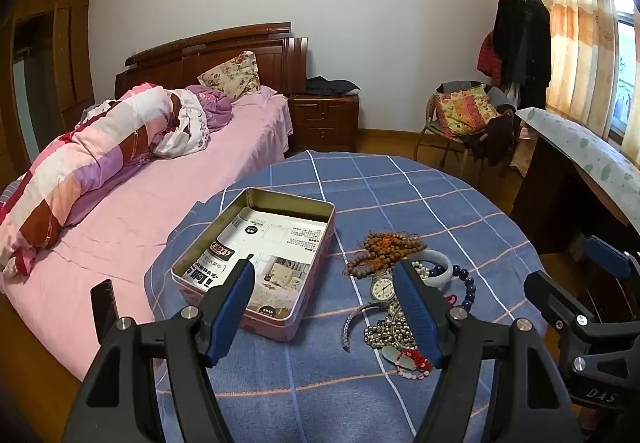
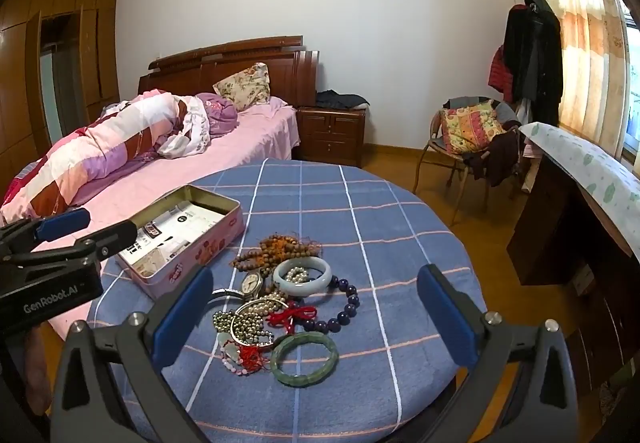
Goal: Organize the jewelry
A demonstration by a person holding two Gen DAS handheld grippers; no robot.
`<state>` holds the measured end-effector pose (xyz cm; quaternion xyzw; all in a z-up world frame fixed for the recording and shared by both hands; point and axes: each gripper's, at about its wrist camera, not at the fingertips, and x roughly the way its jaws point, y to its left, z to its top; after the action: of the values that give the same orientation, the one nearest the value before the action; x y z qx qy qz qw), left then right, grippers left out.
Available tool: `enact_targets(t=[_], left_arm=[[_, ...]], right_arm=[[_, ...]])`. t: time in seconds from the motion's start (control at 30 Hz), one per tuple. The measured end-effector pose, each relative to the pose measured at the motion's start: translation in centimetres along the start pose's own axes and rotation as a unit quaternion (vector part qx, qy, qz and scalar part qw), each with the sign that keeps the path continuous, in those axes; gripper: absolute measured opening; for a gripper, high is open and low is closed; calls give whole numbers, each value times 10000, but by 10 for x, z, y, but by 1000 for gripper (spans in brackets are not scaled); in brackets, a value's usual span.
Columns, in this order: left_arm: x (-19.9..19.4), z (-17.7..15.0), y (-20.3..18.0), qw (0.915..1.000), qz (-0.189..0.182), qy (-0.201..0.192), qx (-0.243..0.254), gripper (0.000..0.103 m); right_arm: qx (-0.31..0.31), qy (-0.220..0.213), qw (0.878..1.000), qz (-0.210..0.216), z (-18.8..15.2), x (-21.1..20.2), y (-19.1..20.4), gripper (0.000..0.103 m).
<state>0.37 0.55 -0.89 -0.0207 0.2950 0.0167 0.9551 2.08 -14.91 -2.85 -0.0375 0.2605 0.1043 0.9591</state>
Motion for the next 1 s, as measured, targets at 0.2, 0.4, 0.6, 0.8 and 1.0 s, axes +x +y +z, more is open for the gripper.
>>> enact_targets(t=[0.2, 0.4, 0.6, 0.8, 1.0], left_arm=[[0, 0, 0, 10000, 18, 5, 7, 72], [1, -1, 1, 10000, 19, 16, 3, 72], [1, 0, 1, 10000, 24, 14, 8, 72], [1, -1, 2, 10000, 35, 24, 2, 72], [3, -2, 4, 10000, 49, 37, -5, 72]], right_arm=[[4, 5, 10000, -4, 1, -1, 0, 103], [5, 5, 10000, -6, 1, -1, 0, 103], [6, 9, 10000, -8, 0, -1, 0, 103], [5, 18, 10000, -6, -1, 0, 1, 103], [-3, 24, 10000, -1, -3, 1, 1, 103]])
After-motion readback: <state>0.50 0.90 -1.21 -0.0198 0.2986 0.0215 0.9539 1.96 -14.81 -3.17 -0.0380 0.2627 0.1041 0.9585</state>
